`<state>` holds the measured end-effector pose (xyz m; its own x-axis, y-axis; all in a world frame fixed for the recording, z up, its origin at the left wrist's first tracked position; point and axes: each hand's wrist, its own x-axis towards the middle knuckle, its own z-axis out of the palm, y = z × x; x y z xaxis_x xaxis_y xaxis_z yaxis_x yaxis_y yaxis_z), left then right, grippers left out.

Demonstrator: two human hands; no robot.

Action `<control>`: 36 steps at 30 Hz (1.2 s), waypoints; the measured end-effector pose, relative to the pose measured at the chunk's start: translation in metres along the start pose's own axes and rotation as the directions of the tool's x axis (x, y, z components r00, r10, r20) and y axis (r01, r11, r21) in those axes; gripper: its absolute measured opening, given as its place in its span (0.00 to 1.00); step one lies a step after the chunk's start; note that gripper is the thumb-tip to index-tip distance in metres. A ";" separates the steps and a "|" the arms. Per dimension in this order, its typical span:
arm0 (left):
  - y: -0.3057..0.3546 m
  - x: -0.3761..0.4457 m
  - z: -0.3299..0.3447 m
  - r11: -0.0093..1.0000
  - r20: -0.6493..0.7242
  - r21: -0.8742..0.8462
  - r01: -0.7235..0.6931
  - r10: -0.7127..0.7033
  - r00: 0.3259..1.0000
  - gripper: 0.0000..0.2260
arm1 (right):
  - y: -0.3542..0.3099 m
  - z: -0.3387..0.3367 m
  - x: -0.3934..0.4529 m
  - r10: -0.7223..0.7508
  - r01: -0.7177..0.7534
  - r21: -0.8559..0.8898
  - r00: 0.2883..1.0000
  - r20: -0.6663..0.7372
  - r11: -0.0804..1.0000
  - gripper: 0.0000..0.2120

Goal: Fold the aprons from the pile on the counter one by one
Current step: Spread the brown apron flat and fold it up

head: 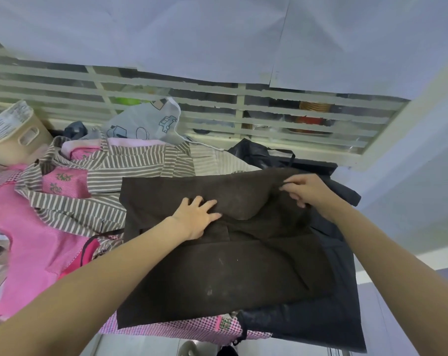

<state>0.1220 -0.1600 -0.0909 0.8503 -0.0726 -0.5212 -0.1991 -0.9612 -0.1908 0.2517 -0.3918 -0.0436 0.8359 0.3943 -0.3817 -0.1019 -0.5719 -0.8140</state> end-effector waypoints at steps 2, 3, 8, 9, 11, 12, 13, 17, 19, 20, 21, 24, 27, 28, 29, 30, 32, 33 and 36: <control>-0.007 0.002 -0.006 0.994 -0.055 -0.101 0.038 -0.044 0.998 0.28 | -0.030 0.006 -0.008 -0.097 0.094 0.241 0.995 -0.001 0.966 0.08; -0.012 0.004 -0.010 0.980 -0.101 -0.193 0.039 -0.059 0.993 0.26 | -0.045 0.007 -0.011 -0.149 0.140 0.314 0.989 0.006 0.939 0.07; -0.038 0.001 -0.029 0.857 -0.283 -0.511 -0.063 -0.099 0.954 0.25 | -0.105 0.018 -0.028 -0.339 0.215 0.530 0.929 0.148 0.820 0.12; -0.043 0.000 -0.033 0.847 -0.331 -0.524 -0.089 -0.106 0.938 0.26 | -0.114 0.022 -0.031 -0.360 0.225 0.534 0.919 0.163 0.815 0.12; -0.051 -0.005 -0.042 0.836 -0.421 -0.532 -0.135 -0.122 0.899 0.26 | -0.132 0.029 -0.035 -0.391 0.240 0.540 0.902 0.182 0.806 0.11; -0.055 -0.007 -0.048 0.828 -0.460 -0.538 -0.159 -0.130 0.878 0.26 | -0.140 0.033 -0.036 -0.404 0.244 0.554 0.895 0.186 0.796 0.11; -0.058 -0.010 -0.053 0.820 -0.497 -0.541 -0.184 -0.136 0.857 0.26 | -0.149 0.037 -0.037 -0.419 0.247 0.570 0.888 0.191 0.784 0.12; -0.066 -0.022 -0.069 0.775 -0.605 -0.570 -0.272 -0.173 0.777 0.21 | -0.170 0.049 -0.040 -0.393 0.247 0.509 0.898 0.200 0.825 0.09; -0.073 -0.037 -0.069 0.700 -0.619 -0.665 -0.260 -0.321 0.717 0.14 | -0.173 0.056 -0.040 -0.308 0.217 0.381 0.931 0.197 0.899 0.13; -0.076 -0.044 -0.068 0.637 -0.597 -0.727 -0.254 -0.405 0.692 0.11 | -0.173 0.058 -0.041 -0.275 0.192 0.366 0.943 0.188 0.910 0.14; -0.081 -0.055 -0.063 0.564 -0.559 -0.787 -0.251 -0.478 0.678 0.10 | -0.174 0.064 -0.041 -0.258 0.170 0.390 0.948 0.186 0.905 0.15; -0.084 -0.079 -0.043 0.312 -0.378 -0.913 -0.262 -0.405 0.832 0.09 | -0.183 0.082 -0.045 -0.282 0.143 0.538 0.941 0.186 0.831 0.15; -0.071 -0.096 -0.035 -0.042 -0.254 -0.965 -0.259 -0.109 0.961 0.22 | -0.191 0.122 -0.052 -0.347 0.164 0.473 0.878 0.331 0.866 0.12; -0.066 -0.098 -0.036 -0.165 -0.253 -0.949 -0.269 -0.109 0.961 0.22 | -0.193 0.137 -0.054 -0.354 0.189 0.395 0.845 0.401 0.899 0.11; -0.063 -0.099 -0.035 -0.264 -0.246 -0.922 -0.283 -0.165 0.955 0.19 | -0.193 0.151 -0.055 -0.350 0.229 0.295 0.807 0.475 0.928 0.10; -0.062 -0.099 -0.033 -0.345 -0.221 -0.890 -0.299 -0.247 0.944 0.15 | -0.195 0.162 -0.055 -0.337 0.287 0.179 0.771 0.540 0.941 0.10; -0.062 -0.101 -0.021 -0.493 -0.112 -0.821 -0.288 -0.356 0.928 0.11 | -0.195 0.175 -0.053 -0.305 0.383 0.001 0.733 0.608 0.924 0.09; -0.063 -0.100 -0.009 -0.560 -0.051 -0.781 -0.276 -0.384 0.922 0.10 | -0.194 0.177 -0.050 -0.288 0.397 -0.044 0.734 0.615 0.917 0.10; -0.066 -0.107 0.025 -0.570 0.103 -0.809 -0.144 -0.377 0.920 0.07 | -0.180 0.179 -0.040 -0.269 0.441 -0.193 0.782 0.562 0.877 0.13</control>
<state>0.0322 -0.0824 -0.0432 0.8078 0.3231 -0.4930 0.3853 0.3435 0.8565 0.1399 -0.1757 0.0395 0.3780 0.8667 -0.3254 0.3829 -0.4664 -0.7975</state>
